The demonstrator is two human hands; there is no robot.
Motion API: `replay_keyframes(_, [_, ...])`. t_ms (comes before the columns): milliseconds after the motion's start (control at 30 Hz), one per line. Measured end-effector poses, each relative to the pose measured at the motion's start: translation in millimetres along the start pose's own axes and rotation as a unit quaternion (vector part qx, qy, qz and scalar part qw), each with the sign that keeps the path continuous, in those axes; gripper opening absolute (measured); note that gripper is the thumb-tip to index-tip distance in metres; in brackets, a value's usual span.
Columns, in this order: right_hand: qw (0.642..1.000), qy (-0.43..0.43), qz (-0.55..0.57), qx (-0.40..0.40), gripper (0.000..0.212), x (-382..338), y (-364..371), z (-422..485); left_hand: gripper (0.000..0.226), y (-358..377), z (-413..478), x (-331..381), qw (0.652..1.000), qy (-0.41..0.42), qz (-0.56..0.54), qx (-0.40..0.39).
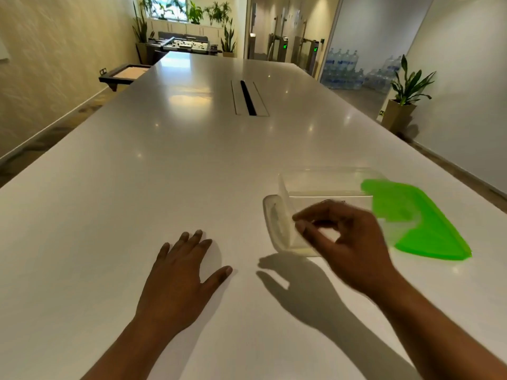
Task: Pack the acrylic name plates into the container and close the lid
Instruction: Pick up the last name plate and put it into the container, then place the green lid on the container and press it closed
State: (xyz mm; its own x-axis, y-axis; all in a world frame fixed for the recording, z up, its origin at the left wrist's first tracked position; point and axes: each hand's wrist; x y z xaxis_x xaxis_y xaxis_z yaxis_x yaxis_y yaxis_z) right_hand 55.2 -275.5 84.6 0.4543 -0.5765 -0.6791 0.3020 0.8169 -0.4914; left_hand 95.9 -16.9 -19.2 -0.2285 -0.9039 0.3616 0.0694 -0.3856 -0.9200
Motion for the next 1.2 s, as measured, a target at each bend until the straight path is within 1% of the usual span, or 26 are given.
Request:
replay_keyframes(33, [1.000, -0.001, -0.012, -0.024, 0.009, 1.9, 8.2, -11.9, 0.087, 0.2, -0.3, 0.2, 1.000, 0.001, 0.000, 0.001])
replay_keyframes(100, [0.993, -0.007, -0.070, -0.095, 0.020, 9.0, 22.8, -31.4, 0.086, 0.0, -1.4, 0.9, 1.000, 0.001, -0.001, 0.002])
replay_keyframes(200, [0.966, -0.021, -0.161, -0.202, 0.048, 23.6, 38.2, -47.3, 0.083, 0.2, -1.9, 1.7, 1.000, 0.004, -0.001, 0.005])
replay_keyframes(267, [0.952, -0.014, -0.191, -0.237, 0.065, 31.2, 46.6, -54.3, 0.085, 0.1, -3.0, 1.6, 1.000, 0.005, 0.000, 0.004])
replay_keyframes(333, [0.948, -0.007, -0.202, -0.246, 0.069, 36.9, 53.2, -59.6, 0.086, 0.1, -3.9, 1.4, 1.000, 0.005, -0.004, 0.005])
replay_keyframes(633, [0.953, -0.015, -0.206, -0.222, 0.064, 44.6, 59.5, -66.8, 0.077, 2.4, -3.9, -0.4, 1.000, 0.005, 0.003, 0.017])
replay_keyframes(1033, [0.951, -0.043, -0.194, -0.235, 0.064, 48.3, 61.4, -67.6, 0.082, 4.3, -2.3, 0.7, 0.999, -0.019, 0.023, 0.008])
replay_keyframes(1200, [0.950, -0.054, -0.183, -0.246, 0.066, 48.8, 57.9, -68.7, 0.081, 5.7, -4.8, 2.9, 0.999, -0.027, 0.040, 0.010])
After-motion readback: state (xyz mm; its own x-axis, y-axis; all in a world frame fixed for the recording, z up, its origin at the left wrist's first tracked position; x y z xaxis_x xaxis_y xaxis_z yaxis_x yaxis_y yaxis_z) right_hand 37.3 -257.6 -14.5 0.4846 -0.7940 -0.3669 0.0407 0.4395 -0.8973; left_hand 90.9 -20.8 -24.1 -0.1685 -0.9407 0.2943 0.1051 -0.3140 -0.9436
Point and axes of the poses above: each hand's wrist, its own z-axis towards the middle knuckle, its own y-axis out of the palm, x = y × z, and after that the axes turned 4 degrees about -y, right-handed
